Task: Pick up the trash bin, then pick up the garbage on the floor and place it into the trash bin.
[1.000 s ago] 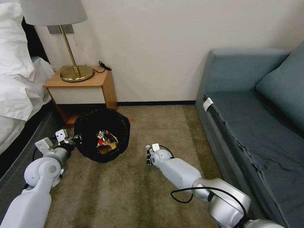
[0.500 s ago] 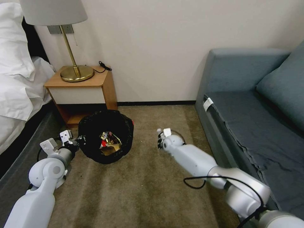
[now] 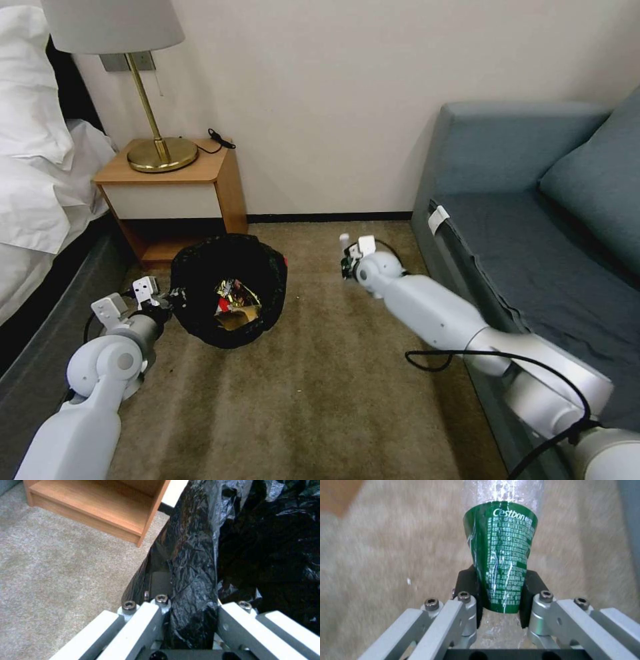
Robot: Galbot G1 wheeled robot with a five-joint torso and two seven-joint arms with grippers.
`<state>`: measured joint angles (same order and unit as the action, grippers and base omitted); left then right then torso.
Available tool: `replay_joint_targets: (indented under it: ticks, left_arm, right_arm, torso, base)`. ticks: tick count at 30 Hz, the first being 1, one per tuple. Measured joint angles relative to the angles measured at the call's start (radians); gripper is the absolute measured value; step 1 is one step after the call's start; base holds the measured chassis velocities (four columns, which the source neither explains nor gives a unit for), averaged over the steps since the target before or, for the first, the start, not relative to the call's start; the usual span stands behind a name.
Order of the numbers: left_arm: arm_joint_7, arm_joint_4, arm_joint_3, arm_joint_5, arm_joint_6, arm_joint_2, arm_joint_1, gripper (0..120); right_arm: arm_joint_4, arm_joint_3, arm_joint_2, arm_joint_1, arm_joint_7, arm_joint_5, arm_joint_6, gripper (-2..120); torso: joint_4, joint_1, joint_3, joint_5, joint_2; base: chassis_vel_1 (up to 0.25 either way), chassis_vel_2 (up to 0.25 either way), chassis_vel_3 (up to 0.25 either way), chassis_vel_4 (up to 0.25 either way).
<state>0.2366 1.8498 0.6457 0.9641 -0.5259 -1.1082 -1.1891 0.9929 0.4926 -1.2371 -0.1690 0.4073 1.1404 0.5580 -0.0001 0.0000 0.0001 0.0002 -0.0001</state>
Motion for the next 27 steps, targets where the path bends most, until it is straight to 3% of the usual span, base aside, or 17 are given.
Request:
replay_joint_targets:
  ticks: [11, 19, 27]
  left_arm:
    - [0.000, 0.006, -0.005, -0.015, -0.001, -0.009, -0.002, 2]
    - [0.002, 0.006, -0.014, -0.021, -0.002, -0.013, -0.002, 2]
    - [0.002, 0.000, -0.019, -0.034, -0.003, -0.024, -0.002, 2]
  right_arm:
    - [0.173, -0.053, 0.103, 0.061, -0.005, 0.008, -0.014, 18]
    - [0.431, -0.057, 0.197, 0.075, -0.012, 0.048, -0.060, 18]
    - [0.629, -0.033, 0.237, 0.077, -0.031, 0.072, -0.115, 18]
  torso:
    - [0.0002, 0.000, 0.000, 0.0000, 0.000]
    - [0.0002, 0.000, 0.000, -0.0002, 0.000]
    - [0.0002, 0.000, 0.000, -0.0002, 0.000]
  base:
    - [0.000, 0.000, 0.000, 0.000]
    - [0.000, 0.000, 0.000, 0.000]
    - [0.000, 0.000, 0.000, 0.000]
